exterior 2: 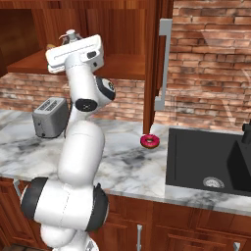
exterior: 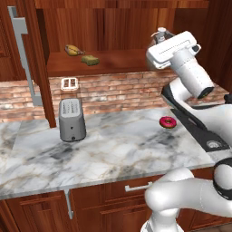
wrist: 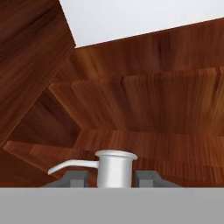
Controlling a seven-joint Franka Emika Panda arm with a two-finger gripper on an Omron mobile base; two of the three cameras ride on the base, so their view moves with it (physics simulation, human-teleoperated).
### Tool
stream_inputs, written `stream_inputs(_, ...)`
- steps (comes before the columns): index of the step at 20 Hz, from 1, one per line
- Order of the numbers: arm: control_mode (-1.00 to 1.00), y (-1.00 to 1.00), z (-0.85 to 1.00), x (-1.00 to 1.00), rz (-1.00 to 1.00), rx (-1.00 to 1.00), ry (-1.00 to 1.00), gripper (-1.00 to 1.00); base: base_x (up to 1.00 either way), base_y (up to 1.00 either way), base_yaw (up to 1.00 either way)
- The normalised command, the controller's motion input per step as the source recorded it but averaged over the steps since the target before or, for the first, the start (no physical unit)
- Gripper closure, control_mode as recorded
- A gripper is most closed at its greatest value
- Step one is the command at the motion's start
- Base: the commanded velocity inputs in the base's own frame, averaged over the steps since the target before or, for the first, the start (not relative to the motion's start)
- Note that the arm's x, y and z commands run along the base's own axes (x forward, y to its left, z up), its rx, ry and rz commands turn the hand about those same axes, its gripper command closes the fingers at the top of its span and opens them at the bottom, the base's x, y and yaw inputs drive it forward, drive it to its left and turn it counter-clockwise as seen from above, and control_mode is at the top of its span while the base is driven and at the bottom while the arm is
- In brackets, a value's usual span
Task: Pick the sponge and soap dispenser from the cabinet and place them on the counter.
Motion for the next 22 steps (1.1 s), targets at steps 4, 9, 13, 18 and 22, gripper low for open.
stream_inputs(4,-1.0,0.19,-0.13,-0.86,0.0,0.04,-0.06,1.0,0.0,0.0,0.0)
stream_inputs(9,-1.0,0.15,-0.18,-0.9,0.0,0.03,-0.06,1.0,0.0,0.0,0.0)
stream_inputs(13,-1.0,0.07,-0.18,-0.74,0.0,0.04,-0.02,1.0,0.0,0.0,0.0)
stream_inputs(18,-1.0,0.0,-0.14,-0.53,0.0,0.06,0.0,1.0,0.0,0.0,0.0)
stream_inputs(22,-1.0,0.0,-0.21,-0.49,0.0,0.06,0.0,1.0,0.0,0.0,0.0)
